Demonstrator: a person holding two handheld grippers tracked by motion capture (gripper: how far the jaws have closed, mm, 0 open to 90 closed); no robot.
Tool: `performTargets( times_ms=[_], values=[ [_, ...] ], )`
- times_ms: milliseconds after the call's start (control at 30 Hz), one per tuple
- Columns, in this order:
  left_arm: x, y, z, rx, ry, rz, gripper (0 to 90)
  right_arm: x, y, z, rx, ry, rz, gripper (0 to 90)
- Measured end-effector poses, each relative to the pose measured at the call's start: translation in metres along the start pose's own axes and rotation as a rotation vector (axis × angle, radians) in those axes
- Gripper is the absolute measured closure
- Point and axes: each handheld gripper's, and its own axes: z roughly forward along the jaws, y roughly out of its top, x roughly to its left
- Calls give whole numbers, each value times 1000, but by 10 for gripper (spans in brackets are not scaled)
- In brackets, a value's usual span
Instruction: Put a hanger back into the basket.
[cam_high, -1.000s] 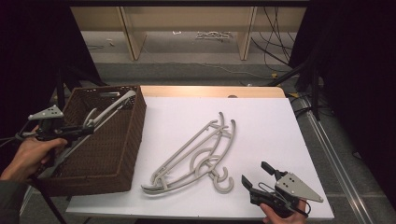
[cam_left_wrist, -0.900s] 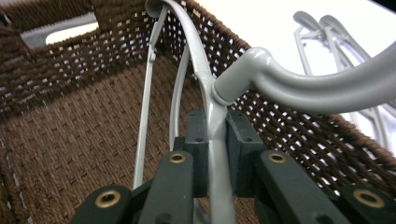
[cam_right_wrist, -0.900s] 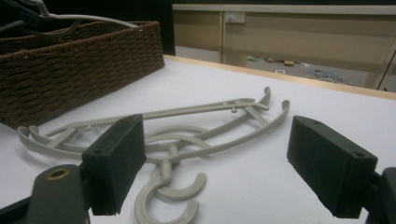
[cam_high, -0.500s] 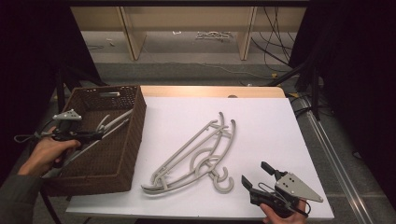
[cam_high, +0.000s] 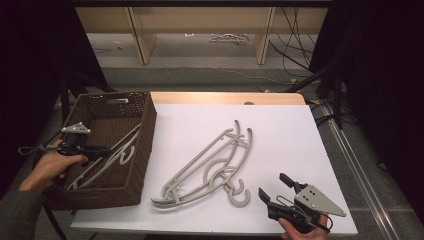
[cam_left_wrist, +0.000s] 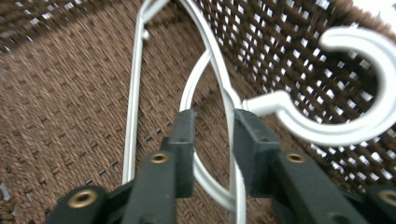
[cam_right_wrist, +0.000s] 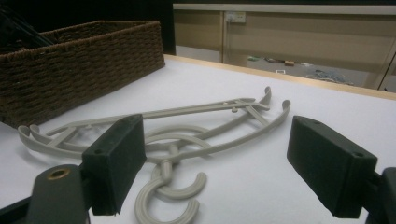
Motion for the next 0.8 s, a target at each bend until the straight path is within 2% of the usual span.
performTargets(
  times_ms=[33,67,100,133,200,233,267,300,333,433,467,600,633,667,700,733,767,800],
  values=[
    [-2,1,-5,-42,-2,-16,656,0,0,0,3,1,0,205],
    [-2,1,-5,-42,-2,-16,648,0,0,0,4,1,0,205],
    [-3,1,-11,-76,2,-28,642,0,0,0,-1,-2,-7,205],
    [-3,1,-11,-76,2,-28,632,0,0,0,-1,-2,-7,205],
    [-6,1,-17,-112,7,-46,595,0,0,0,2,-4,-5,205],
    [-9,1,-24,-143,23,-53,567,-1,0,0,0,-5,-6,205],
    [-9,1,-24,-143,23,-53,540,-1,0,0,0,-5,-6,205],
    [-14,1,-30,-201,34,-80,511,0,0,0,-11,2,-2,205],
    [-14,1,-30,-201,34,-80,497,0,0,0,-11,2,-2,205],
    [-26,3,-44,-259,122,-68,457,0,-1,1,-21,5,2,205],
    [-30,4,-48,-275,131,-62,432,0,-1,1,-23,4,1,205],
    [-53,8,-62,-374,115,-76,372,0,-1,1,-18,1,1,205],
    [-65,9,-64,-414,109,-74,369,0,-1,1,-21,5,2,205],
    [-65,9,-64,-414,109,-74,361,0,-1,1,-21,5,2,205],
    [-76,11,-63,-438,94,-74,350,1,-1,2,-24,5,3,205],
    [-76,11,-63,-438,94,-74,347,1,-1,2,-24,5,3,205],
    [-84,12,-61,-449,77,-71,344,0,1,-1,-2,2,-9,205],
    [-89,13,-60,-456,71,-66,344,0,1,-1,-2,2,-9,205]
  ],
)
